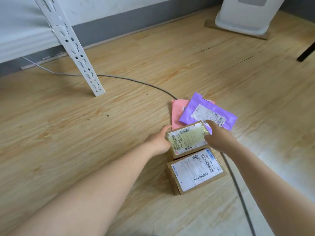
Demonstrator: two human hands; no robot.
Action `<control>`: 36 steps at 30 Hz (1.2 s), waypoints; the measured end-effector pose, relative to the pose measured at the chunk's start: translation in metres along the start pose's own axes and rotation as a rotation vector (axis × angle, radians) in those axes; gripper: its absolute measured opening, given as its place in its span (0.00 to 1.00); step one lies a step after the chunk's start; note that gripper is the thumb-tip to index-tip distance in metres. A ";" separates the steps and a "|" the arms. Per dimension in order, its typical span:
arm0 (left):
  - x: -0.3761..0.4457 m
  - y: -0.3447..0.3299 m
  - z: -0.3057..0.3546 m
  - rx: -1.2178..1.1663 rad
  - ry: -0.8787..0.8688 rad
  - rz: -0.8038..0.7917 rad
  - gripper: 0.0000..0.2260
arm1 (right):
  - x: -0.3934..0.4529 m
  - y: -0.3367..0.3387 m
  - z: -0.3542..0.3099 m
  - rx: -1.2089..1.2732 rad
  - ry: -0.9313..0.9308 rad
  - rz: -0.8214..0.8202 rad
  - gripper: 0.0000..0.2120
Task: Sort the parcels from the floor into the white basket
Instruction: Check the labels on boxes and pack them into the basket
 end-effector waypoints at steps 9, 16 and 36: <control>0.004 -0.027 0.001 -0.353 0.022 -0.158 0.36 | -0.007 -0.020 0.008 0.441 -0.105 0.084 0.30; -0.040 0.040 -0.020 -0.402 -0.018 -0.071 0.39 | -0.050 0.011 -0.044 0.462 0.104 0.151 0.31; -0.322 0.255 -0.194 0.193 -0.019 0.333 0.44 | -0.239 -0.024 -0.331 0.376 0.566 -0.255 0.22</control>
Point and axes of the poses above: each hand's wrist, its own x-axis towards the middle knuckle, its own y-axis out of the back of the hand, z = x × y, the point moved 7 cm from there along x, towards the middle knuckle, and after that the axes turned 4 degrees about y, right-handed, at the moved point
